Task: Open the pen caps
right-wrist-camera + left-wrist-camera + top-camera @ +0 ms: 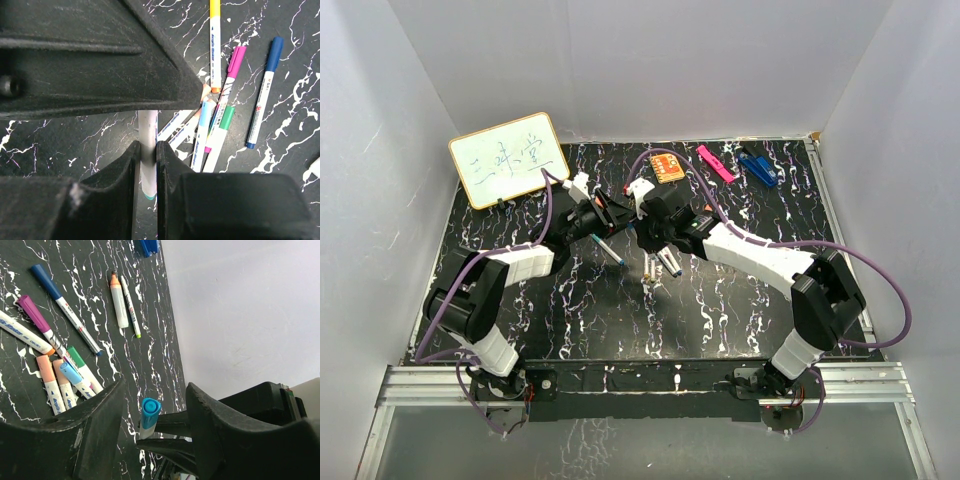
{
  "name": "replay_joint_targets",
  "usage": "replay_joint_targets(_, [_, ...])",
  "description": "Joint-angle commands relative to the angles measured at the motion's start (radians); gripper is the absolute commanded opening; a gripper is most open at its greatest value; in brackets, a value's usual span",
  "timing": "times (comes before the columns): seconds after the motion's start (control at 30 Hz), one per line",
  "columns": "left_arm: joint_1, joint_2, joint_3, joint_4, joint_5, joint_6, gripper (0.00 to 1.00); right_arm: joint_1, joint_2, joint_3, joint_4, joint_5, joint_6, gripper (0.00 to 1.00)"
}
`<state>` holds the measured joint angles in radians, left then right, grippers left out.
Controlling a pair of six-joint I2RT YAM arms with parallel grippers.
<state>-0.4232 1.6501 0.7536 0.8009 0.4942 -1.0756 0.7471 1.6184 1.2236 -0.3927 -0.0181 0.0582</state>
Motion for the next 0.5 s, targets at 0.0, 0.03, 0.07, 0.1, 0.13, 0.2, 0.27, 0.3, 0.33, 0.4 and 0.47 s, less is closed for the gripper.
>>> replay_joint_targets(0.0, [-0.01,0.006,0.02,0.041,0.018,0.006,0.49,0.003,0.0,0.059,0.058,0.007,0.01,0.0])
replay_joint_targets(0.03, [-0.01,0.006,0.018,0.043,0.018,0.004,0.48,0.004,0.002,0.061,0.058,0.006,0.01,0.0])
replay_joint_targets(0.07, [-0.011,0.006,0.016,0.045,0.017,0.005,0.47,0.003,0.004,0.063,0.059,0.006,0.011,0.0])
replay_joint_targets(0.1, [-0.013,0.007,0.015,0.047,0.017,0.003,0.45,0.004,0.003,0.064,0.059,0.006,0.011,0.0])
replay_joint_targets(0.13, [-0.012,0.007,0.016,0.047,0.017,0.003,0.43,0.004,0.004,0.066,0.058,0.006,0.01,0.0])
replay_joint_targets(0.2, [-0.012,0.008,0.014,0.05,0.017,0.002,0.39,0.004,0.005,0.066,0.058,0.006,0.01,0.0])
replay_joint_targets(0.27, [-0.012,0.007,0.015,0.05,0.015,0.002,0.36,0.004,0.005,0.068,0.058,0.005,0.01,0.0])
replay_joint_targets(0.3, [-0.013,0.006,0.014,0.05,0.014,0.003,0.35,0.004,0.006,0.069,0.058,0.004,0.011,0.0])
replay_joint_targets(0.33, [-0.012,0.006,0.014,0.05,0.014,0.002,0.34,0.004,0.006,0.07,0.057,0.004,0.011,0.0])
replay_joint_targets(0.4, [-0.012,0.005,0.015,0.05,0.011,0.003,0.33,0.003,0.003,0.068,0.055,0.003,0.01,0.0])
replay_joint_targets(0.47, [-0.013,0.002,0.014,0.047,0.008,0.003,0.31,0.003,0.003,0.065,0.055,0.002,0.01,0.0])
